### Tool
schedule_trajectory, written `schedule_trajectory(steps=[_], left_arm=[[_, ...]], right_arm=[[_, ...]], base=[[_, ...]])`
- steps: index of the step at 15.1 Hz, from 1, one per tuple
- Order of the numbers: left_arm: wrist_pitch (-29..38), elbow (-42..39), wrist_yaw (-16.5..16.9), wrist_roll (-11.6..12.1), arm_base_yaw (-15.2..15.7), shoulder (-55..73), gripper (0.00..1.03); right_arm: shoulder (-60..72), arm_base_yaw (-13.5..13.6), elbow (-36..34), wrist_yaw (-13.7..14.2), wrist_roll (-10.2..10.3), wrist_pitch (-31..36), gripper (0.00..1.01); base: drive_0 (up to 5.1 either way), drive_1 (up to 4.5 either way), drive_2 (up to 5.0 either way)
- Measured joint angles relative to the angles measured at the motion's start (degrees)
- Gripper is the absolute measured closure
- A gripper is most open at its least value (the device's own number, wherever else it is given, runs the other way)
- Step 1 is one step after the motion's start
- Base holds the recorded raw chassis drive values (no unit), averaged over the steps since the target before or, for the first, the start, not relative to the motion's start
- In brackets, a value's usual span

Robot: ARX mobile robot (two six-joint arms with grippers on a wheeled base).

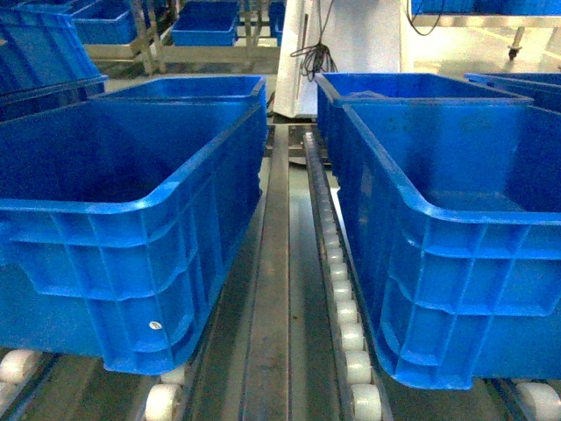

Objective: Sort blue parts and orange caps into right shelf containers

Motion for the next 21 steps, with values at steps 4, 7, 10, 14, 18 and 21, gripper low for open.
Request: schedule_trajectory(steps=[4,7,10,14,18,21], left_arm=[[-9.0,-4.9,0.5,-1.5,5.0,-8.6,0.05],[-12.4,-5.1,0.4,-1.5,5.9,-13.4,0.05],[-12.5,-5.1,-0.4,-1.5,5.2,-13.2,0.05],[-12.5,-5.1,-0.4,-1.5,5.2,-13.2,0.05],[-12.5,-5.1,-0.7,-1.5,5.2,-13.2,0.05],[-12.5,-5.1,-0.6,-1.5,5.2,-13.2,0.05]], right_arm=[[0.0,0.0,0.0,0.0,0.0,0.0,0.59],[0.0,0.0,0.0,0.0,0.0,0.0,0.59],[0.0,0.0,0.0,0.0,0.0,0.0,0.59],[0.0,0.0,0.0,0.0,0.0,0.0,0.59],[-1.6,5.6,3.9,29.0,7.4,-16.1,0.59],[4.5,4.3,5.3,28.9,7.9,-9.4,0.59]], base=[[0.0,0.0,0.0],[0.0,0.0,0.0],[0.0,0.0,0.0],[0.0,0.0,0.0],[0.0,0.0,0.0],[0.0,0.0,0.0]])
